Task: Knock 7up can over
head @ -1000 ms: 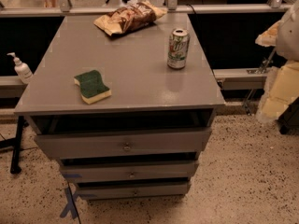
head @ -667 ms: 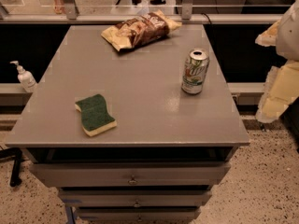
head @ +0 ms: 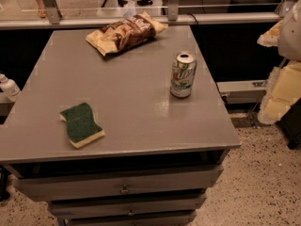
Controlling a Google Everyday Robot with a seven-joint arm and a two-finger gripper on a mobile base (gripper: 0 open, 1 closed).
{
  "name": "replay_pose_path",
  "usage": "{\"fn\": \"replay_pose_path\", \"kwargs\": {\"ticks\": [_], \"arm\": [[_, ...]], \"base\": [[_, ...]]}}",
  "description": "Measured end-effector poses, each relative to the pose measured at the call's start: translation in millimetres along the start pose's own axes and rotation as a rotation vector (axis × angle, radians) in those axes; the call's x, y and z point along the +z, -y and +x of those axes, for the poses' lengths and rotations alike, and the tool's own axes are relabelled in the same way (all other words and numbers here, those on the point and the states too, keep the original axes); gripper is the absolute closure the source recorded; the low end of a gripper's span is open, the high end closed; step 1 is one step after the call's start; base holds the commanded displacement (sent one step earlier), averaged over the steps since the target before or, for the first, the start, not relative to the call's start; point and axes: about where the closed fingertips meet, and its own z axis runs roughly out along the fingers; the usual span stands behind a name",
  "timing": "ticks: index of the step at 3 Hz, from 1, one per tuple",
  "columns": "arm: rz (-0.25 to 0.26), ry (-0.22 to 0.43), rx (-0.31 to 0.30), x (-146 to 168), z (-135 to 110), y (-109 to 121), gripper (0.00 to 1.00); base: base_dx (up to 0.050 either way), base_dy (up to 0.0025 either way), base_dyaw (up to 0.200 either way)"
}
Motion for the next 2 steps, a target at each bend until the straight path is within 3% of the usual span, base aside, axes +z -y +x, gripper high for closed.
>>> {"fn": "replay_pose_path", "kwargs": {"ticks": [1, 2], "arm": [[0.0, 0.063, 0.019, 9, 4, 24, 0.0], [-0.006, 0.191, 0.073, 34, 4, 58, 0.0]], "base": [[0.0, 0.0, 0.0], [0.0, 0.0, 0.0]]}}
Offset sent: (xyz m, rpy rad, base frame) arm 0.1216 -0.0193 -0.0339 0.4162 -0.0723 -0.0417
